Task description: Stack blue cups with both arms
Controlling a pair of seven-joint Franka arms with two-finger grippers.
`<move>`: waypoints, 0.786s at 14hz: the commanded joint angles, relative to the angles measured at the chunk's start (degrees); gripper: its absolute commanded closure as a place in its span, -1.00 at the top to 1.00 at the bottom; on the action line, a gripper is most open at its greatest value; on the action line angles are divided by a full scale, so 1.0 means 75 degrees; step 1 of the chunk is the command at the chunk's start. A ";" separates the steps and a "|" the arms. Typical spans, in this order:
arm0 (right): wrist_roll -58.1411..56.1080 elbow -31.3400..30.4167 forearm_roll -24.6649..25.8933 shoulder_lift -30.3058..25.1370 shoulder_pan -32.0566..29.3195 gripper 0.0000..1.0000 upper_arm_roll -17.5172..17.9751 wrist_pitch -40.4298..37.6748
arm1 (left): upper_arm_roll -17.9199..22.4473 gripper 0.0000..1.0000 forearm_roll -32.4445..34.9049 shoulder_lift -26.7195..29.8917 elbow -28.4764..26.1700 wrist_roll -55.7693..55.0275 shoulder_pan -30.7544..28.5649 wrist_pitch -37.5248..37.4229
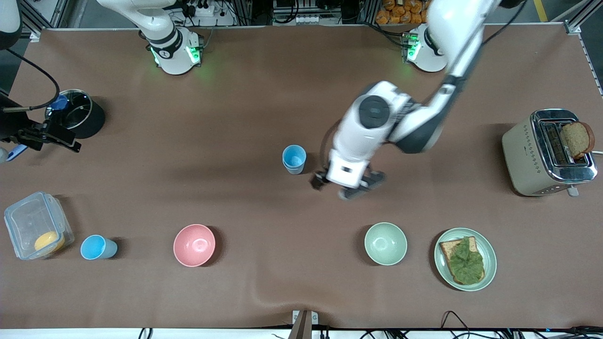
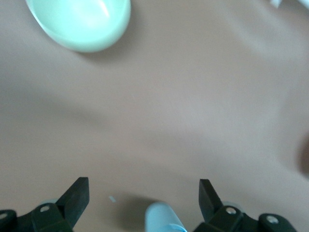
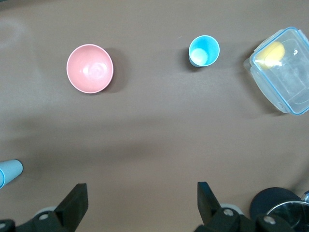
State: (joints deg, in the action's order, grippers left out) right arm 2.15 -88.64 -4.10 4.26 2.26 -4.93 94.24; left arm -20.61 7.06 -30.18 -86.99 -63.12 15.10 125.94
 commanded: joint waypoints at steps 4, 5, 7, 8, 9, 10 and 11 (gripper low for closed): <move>0.0159 -0.0298 -0.0145 -0.0379 0.0049 1.00 0.0083 0.0103 | -0.0076 1.00 0.0125 0.1408 -0.0155 0.2598 -0.1811 -0.1672; 0.0159 -0.0298 -0.0133 -0.0403 0.0003 1.00 0.0187 0.0114 | -0.0077 1.00 0.0114 0.1689 -0.0155 0.3137 -0.2093 -0.2128; 0.0158 -0.0275 -0.0087 -0.0427 -0.0126 1.00 0.0481 0.0115 | -0.0111 1.00 -0.0015 0.2264 -0.0144 0.4274 -0.2597 -0.2926; 0.0159 -0.0263 -0.0075 -0.0439 -0.0103 1.00 0.0481 0.0103 | -0.0135 1.00 -0.0073 0.2487 -0.0144 0.4766 -0.2820 -0.3184; 0.0159 -0.0263 -0.0075 -0.0485 -0.0114 1.00 0.0481 0.0114 | -0.0100 1.00 -0.0178 0.2779 -0.0155 0.5189 -0.2926 -0.3430; 0.0159 -0.0275 -0.0075 -0.0532 -0.0126 1.00 0.0481 0.0103 | -0.0077 1.00 -0.0203 0.2991 -0.0155 0.5541 -0.3020 -0.3642; 0.0159 -0.0252 -0.0075 -0.0533 -0.0114 1.00 0.0447 0.0045 | -0.0019 1.00 -0.0191 0.3178 -0.0155 0.5916 -0.3068 -0.3922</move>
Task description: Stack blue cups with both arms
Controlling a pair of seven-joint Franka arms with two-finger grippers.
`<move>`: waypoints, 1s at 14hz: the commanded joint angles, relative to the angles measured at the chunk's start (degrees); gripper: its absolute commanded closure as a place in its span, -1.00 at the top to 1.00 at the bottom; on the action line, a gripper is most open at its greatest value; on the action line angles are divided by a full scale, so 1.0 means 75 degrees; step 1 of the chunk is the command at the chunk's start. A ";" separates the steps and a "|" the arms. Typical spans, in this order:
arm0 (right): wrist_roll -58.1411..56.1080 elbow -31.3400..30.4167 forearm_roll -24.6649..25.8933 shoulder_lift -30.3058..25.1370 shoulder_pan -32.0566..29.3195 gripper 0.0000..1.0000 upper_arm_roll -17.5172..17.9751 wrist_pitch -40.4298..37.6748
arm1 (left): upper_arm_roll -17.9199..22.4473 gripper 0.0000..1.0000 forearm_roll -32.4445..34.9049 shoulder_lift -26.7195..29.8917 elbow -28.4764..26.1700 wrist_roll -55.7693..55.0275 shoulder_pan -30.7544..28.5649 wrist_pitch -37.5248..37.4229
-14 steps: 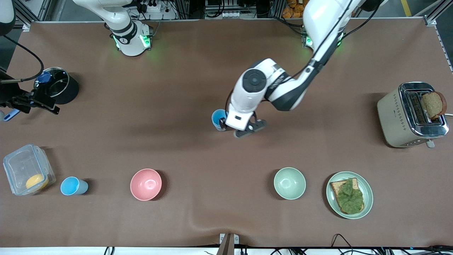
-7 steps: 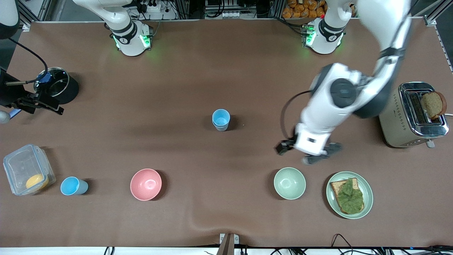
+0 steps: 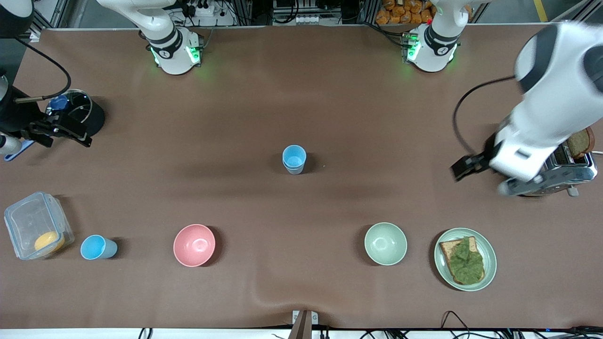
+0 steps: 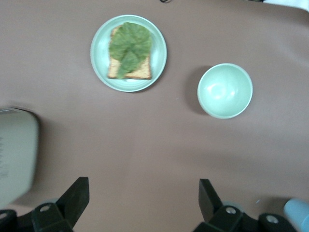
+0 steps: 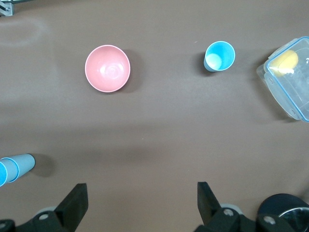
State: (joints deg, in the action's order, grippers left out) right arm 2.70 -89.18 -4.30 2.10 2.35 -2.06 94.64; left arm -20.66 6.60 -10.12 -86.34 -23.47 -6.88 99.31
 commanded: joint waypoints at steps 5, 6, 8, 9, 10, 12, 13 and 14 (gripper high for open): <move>0.0074 -0.0168 -0.0012 -0.0233 -0.0114 1.00 0.0041 -0.0044 | 0.1730 1.00 -0.0597 0.1289 -0.0323 0.2668 0.0375 -0.1181; 0.0062 -0.0109 0.0011 -0.0245 -0.0091 1.00 0.0052 -0.0067 | 0.2142 1.00 -0.0727 0.1430 -0.0324 0.2858 0.0657 -0.1345; 0.0073 0.0054 0.0198 -0.0245 -0.0091 1.00 0.0041 -0.0394 | 0.2461 1.00 -0.0751 0.1537 -0.0289 0.2895 0.1068 -0.1499; 0.0073 0.0055 0.0199 -0.0245 -0.0068 1.00 -0.0041 -0.0442 | 0.2520 1.00 -0.0659 0.1525 -0.0265 0.2884 0.1267 -0.1499; 0.0039 0.0055 0.0199 -0.0245 -0.0056 1.00 -0.0158 -0.0431 | 0.2486 1.00 -0.0681 0.1479 -0.0253 0.2883 0.1304 -0.1499; -0.0032 0.0043 0.0199 -0.0245 -0.0067 1.00 -0.0182 -0.0605 | 0.2427 1.00 -0.0751 0.1478 -0.0230 0.2895 0.1304 -0.1499; -0.0032 0.0043 0.0199 -0.0233 -0.0067 1.00 -0.0182 -0.0676 | 0.2416 1.00 -0.0833 0.1490 -0.0241 0.2895 0.1304 -0.1522; -0.0032 0.0043 0.0222 -0.0233 -0.0067 1.00 -0.0182 -0.0677 | 0.2415 1.00 -0.0903 0.1490 -0.0230 0.2907 0.1304 -0.1592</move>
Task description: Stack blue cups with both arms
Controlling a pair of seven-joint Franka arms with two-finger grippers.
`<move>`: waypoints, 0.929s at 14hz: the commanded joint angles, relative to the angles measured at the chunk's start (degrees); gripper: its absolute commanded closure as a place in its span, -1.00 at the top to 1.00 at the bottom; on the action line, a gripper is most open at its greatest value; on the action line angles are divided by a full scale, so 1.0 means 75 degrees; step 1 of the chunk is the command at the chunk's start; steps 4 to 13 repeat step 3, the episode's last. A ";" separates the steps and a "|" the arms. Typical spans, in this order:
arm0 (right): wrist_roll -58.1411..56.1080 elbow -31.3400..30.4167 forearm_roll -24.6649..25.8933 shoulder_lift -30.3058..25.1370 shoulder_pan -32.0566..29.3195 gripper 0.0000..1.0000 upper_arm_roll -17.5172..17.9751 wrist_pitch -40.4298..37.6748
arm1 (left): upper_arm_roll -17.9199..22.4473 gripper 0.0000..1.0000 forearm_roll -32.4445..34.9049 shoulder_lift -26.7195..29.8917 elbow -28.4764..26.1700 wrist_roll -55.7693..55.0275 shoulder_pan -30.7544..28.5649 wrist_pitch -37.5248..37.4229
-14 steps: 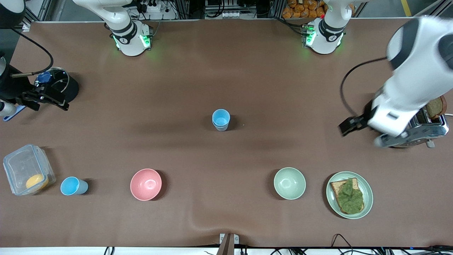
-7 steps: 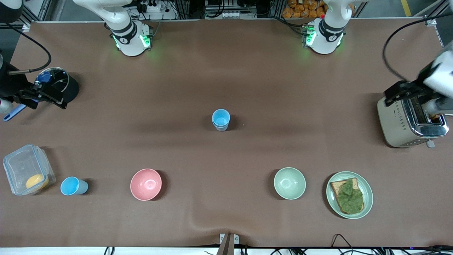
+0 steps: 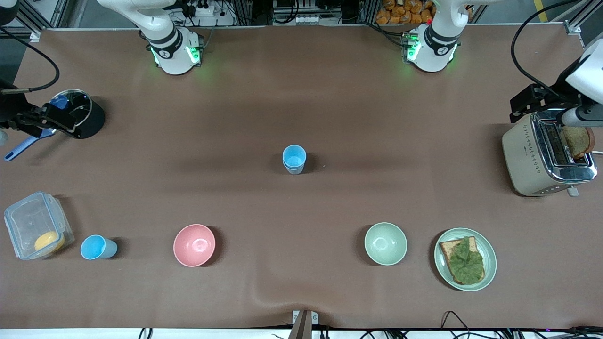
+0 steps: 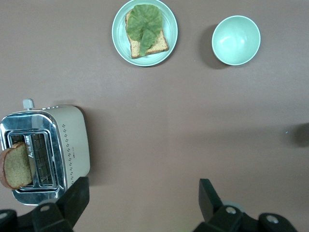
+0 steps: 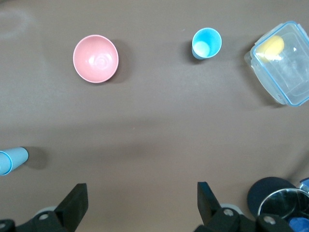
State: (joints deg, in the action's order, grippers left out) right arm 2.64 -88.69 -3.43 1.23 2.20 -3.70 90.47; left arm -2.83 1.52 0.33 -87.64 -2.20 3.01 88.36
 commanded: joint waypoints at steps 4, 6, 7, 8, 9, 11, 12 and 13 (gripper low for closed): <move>-0.0024 -0.0011 0.0282 -0.0117 -0.0024 1.00 0.0049 -0.0122 | 0.0060 1.00 -0.0191 0.0085 -0.0057 0.0058 -0.0014 -0.0203; -0.0024 -0.0011 0.0282 -0.0117 -0.0024 1.00 0.0049 -0.0122 | 0.0060 1.00 -0.0191 0.0085 -0.0057 0.0058 -0.0014 -0.0203; -0.0024 -0.0011 0.0282 -0.0117 -0.0024 1.00 0.0049 -0.0122 | 0.0060 1.00 -0.0191 0.0085 -0.0057 0.0058 -0.0014 -0.0203; -0.0024 -0.0011 0.0282 -0.0117 -0.0024 1.00 0.0049 -0.0122 | 0.0060 1.00 -0.0191 0.0085 -0.0057 0.0058 -0.0014 -0.0203; -0.0024 -0.0011 0.0282 -0.0117 -0.0024 1.00 0.0049 -0.0122 | 0.0060 1.00 -0.0191 0.0085 -0.0057 0.0058 -0.0014 -0.0203; -0.0024 -0.0011 0.0282 -0.0117 -0.0024 1.00 0.0049 -0.0122 | 0.0060 1.00 -0.0191 0.0085 -0.0057 0.0058 -0.0014 -0.0203; -0.0024 -0.0011 0.0282 -0.0117 -0.0024 1.00 0.0049 -0.0122 | 0.0060 1.00 -0.0191 0.0085 -0.0057 0.0058 -0.0014 -0.0203; -0.0024 -0.0011 0.0282 -0.0117 -0.0024 1.00 0.0049 -0.0122 | 0.0060 1.00 -0.0191 0.0085 -0.0057 0.0058 -0.0014 -0.0203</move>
